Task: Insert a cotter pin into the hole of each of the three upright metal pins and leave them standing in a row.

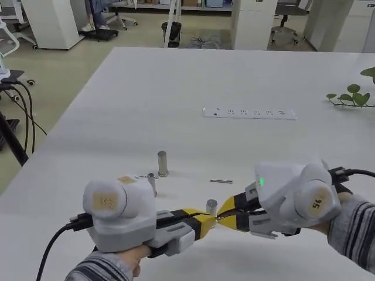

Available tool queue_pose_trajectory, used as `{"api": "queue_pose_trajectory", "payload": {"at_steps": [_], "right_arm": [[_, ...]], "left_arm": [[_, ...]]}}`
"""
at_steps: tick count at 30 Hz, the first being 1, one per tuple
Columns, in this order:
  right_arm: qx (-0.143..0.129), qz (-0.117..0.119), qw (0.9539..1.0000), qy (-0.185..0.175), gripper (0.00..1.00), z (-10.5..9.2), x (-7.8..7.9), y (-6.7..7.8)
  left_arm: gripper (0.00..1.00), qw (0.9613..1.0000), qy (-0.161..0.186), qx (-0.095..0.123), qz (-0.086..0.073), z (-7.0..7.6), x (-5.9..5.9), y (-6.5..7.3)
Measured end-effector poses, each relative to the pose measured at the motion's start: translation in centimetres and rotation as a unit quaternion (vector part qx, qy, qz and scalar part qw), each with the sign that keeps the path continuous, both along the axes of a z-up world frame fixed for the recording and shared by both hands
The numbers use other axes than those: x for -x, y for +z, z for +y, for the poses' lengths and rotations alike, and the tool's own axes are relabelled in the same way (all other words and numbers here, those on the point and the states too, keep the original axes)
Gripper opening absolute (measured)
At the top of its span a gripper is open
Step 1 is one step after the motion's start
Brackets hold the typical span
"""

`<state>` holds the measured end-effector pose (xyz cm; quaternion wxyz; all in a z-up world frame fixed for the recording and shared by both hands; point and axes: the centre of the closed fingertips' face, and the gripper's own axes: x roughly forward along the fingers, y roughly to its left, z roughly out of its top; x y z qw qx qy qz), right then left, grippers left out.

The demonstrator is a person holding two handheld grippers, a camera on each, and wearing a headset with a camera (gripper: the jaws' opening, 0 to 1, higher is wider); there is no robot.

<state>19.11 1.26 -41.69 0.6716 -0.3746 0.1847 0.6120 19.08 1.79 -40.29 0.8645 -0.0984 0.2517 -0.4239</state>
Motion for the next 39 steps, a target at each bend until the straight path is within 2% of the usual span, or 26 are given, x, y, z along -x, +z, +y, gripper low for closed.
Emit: {"api": "queue_pose_trajectory", "payload": {"at_steps": [4,7,10,15,19,21,23,25,30,37,39], "right_arm": [[0.0,0.01,0.9999,-0.008,0.01,-0.4,0.0,-0.2],[-0.003,0.02,0.9998,-0.008,0.02,-0.4,0.2,-0.2],[-0.009,0.029,0.9995,-0.004,0.01,-0.3,0.6,-0.2],[-0.004,0.032,0.9995,0.004,0.0,-0.2,1.0,-0.2],[0.015,0.016,0.9996,0.018,0.0,-0.3,1.3,-0.4],[0.018,0.01,0.9995,0.025,0.0,-0.2,1.6,-0.5],[0.015,0.005,0.9996,0.024,0.0,-0.1,1.5,-0.4],[0.016,0.002,0.9996,0.024,0.0,-0.1,1.4,-0.3],[0.012,-0.01,0.9997,0.019,0.0,-0.2,0.9,0.3],[0.018,-0.024,0.9996,0.0,0.0,-0.8,-0.1,0.2],[0.022,-0.026,0.9994,-0.006,0.0,-1.0,-0.4,-0.1]], "left_arm": [[0.0,0.9994,-0.023,-0.015,-0.024,0.0,0.4,0.3],[0.0,0.9983,-0.04,-0.016,-0.039,-0.1,0.7,0.7],[0.0,0.9971,-0.056,-0.019,-0.049,-0.2,1.0,0.8],[0.0,0.9951,-0.075,-0.034,-0.055,0.0,1.4,0.5],[0.0,0.9939,-0.075,-0.051,-0.063,0.1,1.4,0.0],[0.0,0.9946,-0.072,-0.04,-0.062,-0.1,1.4,0.5],[0.0,0.9948,-0.068,-0.039,-0.065,-0.1,1.3,0.7],[0.0,0.9937,-0.068,-0.049,-0.074,0.0,1.1,0.7],[0.04,0.9918,-0.068,-0.066,-0.085,0.1,1.0,0.2],[0.14,0.9899,-0.05,-0.084,-0.103,0.3,0.2,-0.2],[0.18,0.9883,-0.041,-0.094,-0.113,0.4,-0.3,-0.3]]}}
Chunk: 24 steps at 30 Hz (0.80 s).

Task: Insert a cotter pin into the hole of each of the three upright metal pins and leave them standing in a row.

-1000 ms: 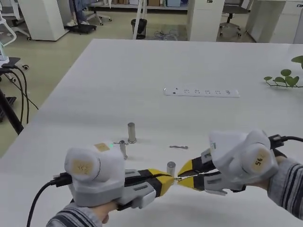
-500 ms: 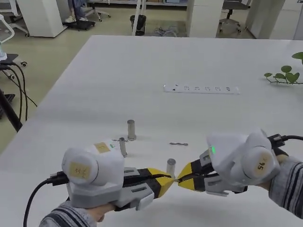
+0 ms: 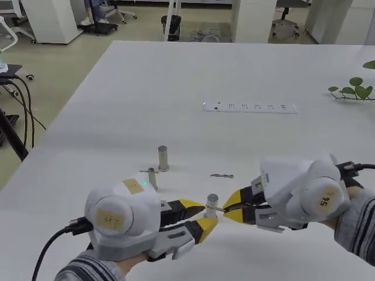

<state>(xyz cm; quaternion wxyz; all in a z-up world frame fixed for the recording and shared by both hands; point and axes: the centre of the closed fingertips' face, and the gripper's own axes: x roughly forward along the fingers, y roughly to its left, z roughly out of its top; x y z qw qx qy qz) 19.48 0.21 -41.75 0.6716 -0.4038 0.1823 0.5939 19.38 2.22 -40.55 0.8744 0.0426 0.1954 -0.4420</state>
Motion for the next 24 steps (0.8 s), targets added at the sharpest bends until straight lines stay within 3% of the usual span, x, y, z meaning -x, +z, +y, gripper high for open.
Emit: {"api": "queue_pose_trajectory", "payload": {"at_steps": [4,8,15,19,24], "right_arm": [[0.001,-0.001,0.9999,-0.017,0.0,-0.6,-0.6,-0.4],[0.007,-0.002,0.9994,-0.035,0.0,-1.2,-1.4,-0.8],[0.02,-0.004,0.9972,-0.071,0.0,-2.4,-2.8,-1.3],[0.033,0.009,0.9954,-0.09,0.0,-3.0,-3.1,-1.9],[0.048,0.013,0.9931,-0.106,0.0,-3.5,-3.7,-2.7]], "left_arm": [[0.28,0.9993,0.021,-0.025,-0.018,0.6,-0.9,-0.5],[0.37,0.9983,0.034,-0.041,-0.021,0.9,-1.4,-1.1],[0.38,0.9956,0.051,-0.072,-0.03,1.1,-2.2,-1.9],[0.37,0.9926,0.071,-0.092,-0.037,1.3,-2.9,-2.4],[0.35,0.9918,0.076,-0.1,-0.026,0.9,-3.3,-3.3]]}}
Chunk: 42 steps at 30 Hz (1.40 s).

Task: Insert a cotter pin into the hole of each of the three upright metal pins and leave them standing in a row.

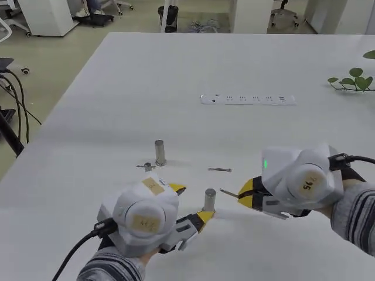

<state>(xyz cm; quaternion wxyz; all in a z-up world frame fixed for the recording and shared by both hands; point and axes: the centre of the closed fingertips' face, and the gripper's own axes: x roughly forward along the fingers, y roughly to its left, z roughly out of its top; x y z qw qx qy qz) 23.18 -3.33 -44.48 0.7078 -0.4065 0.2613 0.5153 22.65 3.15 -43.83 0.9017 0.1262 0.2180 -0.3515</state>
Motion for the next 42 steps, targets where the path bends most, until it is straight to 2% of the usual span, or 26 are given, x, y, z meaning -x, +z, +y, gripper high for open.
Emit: {"api": "queue_pose_trajectory", "payload": {"at_steps": [4,9,14,21,25,32,35,38,42], "right_arm": [[0.011,0.004,0.9999,-0.006,0.0,-0.3,-0.2,-0.7],[0.011,0.011,0.9997,-0.017,0.0,-0.4,-0.3,-1.5],[0.021,0.01,0.9996,-0.015,0.0,-0.3,-0.2,-2.4],[0.018,0.007,0.9998,-0.01,0.0,0.1,-0.3,-2.3],[0.019,0.006,0.9998,-0.006,0.0,0.3,-0.4,-2.3],[0.025,0.0,0.9997,0.006,0.0,0.8,-0.6,-2.2],[0.031,-0.003,0.9995,0.01,0.0,0.8,-0.6,-2.0],[0.043,-0.011,0.9988,0.02,0.0,0.8,-0.6,-1.9],[0.045,-0.015,0.9986,0.024,0.0,0.7,-0.5,-1.5]], "left_arm": [[0.33,0.9999,0.005,-0.009,0.005,-0.2,-0.3,-0.7],[0.31,0.9998,0.01,-0.015,0.01,-0.3,-0.7,-1.4],[0.28,0.9997,0.015,-0.01,0.016,-0.8,-1.2,-1.8],[0.25,0.9993,0.017,-0.004,0.032,-1.4,-1.2,-2.6],[0.22,0.9993,0.011,-0.011,0.033,-1.9,-1.4,-3.0],[0.19,0.9989,0.018,-0.001,0.044,-2.1,-1.8,-3.4],[0.16,0.9987,0.018,-0.005,0.046,-2.0,-1.9,-3.7],[0.14,0.9983,0.022,0.002,0.054,-2.1,-1.9,-3.9],[0.1,0.9982,0.021,0.005,0.055,-2.4,-1.9,-3.9]]}}
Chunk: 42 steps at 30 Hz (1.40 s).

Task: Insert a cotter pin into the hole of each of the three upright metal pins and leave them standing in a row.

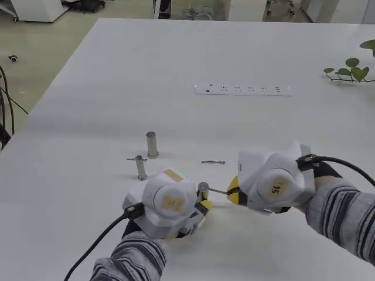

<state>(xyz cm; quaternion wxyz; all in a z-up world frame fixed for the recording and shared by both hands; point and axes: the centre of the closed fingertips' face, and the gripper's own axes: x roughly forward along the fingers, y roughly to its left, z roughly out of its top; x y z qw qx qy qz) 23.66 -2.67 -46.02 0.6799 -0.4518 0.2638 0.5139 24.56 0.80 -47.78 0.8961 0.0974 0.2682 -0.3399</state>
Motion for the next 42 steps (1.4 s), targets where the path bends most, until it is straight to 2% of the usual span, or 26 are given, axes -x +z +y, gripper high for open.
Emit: {"api": "queue_pose_trajectory", "payload": {"at_steps": [15,17,29,42], "right_arm": [[-0.012,-0.016,0.9997,0.01,0.0,0.1,0.2,1.5],[-0.026,-0.016,0.9994,0.018,0.0,0.8,0.4,1.9],[-0.033,-0.016,0.9988,0.032,0.0,2.3,0.1,1.8],[-0.041,-0.004,0.999,0.02,0.0,3.0,0.1,1.9]], "left_arm": [[0.1,1.0,0.001,0.008,0.003,-0.1,0.0,-0.2],[0.1,1.0,0.001,0.007,0.003,-0.1,0.0,-0.2],[0.1,0.9999,0.01,0.009,0.001,-0.1,-0.1,-0.2],[0.1,0.9995,0.026,0.019,-0.001,0.0,-0.1,-0.2]]}}
